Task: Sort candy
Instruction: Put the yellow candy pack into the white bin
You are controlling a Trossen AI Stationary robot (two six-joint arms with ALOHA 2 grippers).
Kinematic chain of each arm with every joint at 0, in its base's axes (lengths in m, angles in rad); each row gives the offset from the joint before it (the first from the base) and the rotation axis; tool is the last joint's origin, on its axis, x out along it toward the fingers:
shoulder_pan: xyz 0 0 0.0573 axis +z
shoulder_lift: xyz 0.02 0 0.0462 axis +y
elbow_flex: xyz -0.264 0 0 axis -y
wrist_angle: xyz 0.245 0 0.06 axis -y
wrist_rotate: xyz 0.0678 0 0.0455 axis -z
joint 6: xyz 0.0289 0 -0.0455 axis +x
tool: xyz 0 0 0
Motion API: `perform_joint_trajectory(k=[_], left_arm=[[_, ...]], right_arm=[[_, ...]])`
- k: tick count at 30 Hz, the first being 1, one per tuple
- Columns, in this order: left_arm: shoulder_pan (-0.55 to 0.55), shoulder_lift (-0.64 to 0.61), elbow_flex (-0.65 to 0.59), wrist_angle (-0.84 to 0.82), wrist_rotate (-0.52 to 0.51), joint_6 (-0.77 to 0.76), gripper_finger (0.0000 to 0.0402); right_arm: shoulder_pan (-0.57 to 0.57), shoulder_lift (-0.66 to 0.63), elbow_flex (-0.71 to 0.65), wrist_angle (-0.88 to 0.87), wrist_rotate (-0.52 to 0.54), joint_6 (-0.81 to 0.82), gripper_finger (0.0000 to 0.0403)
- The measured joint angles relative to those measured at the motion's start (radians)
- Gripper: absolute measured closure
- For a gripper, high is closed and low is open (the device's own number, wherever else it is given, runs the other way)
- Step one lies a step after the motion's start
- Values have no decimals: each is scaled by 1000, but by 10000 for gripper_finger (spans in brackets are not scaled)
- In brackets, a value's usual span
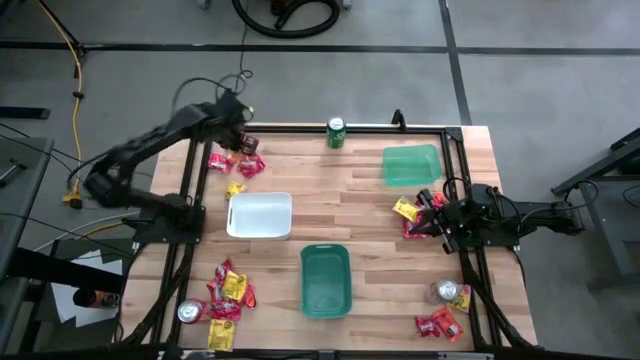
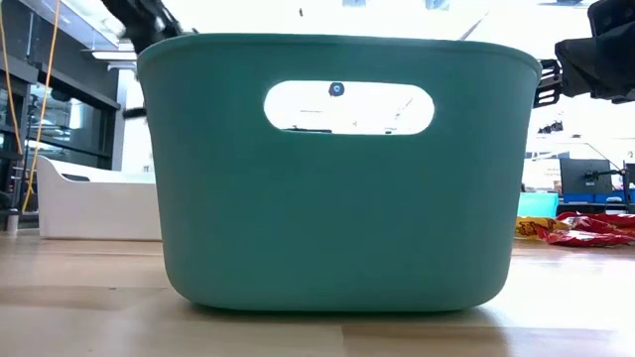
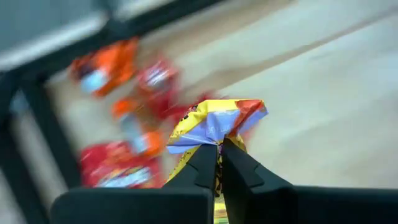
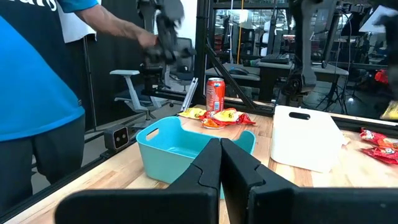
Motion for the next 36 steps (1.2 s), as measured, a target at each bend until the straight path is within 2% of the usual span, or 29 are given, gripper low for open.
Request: perform_joint_trajectory(k=[5,10,14,18,21,26,36], left_arm=[[-166,-227,-23,40,112,-17,401],[-474,-376,-105,15,141,-132,401],[-740,-421,-175,15,90,-223,401],[-908,-415,-231,23,-12,-277,401],[-947,-383,-255,27,-77,-305,392],[-924,-323,-257,51,-105,-291,353],[-856,-279,-257,83,20,-198,216]], right_arm=[[0,0,0,0,0,0,402],[0,0,0,0,0,0,402],[0,0,0,0,0,0,402],[0,0,0,0,0,0,402],[0,0,0,0,0,0,402],[0,0,0,0,0,0,402],[0,0,0,0,0,0,402]])
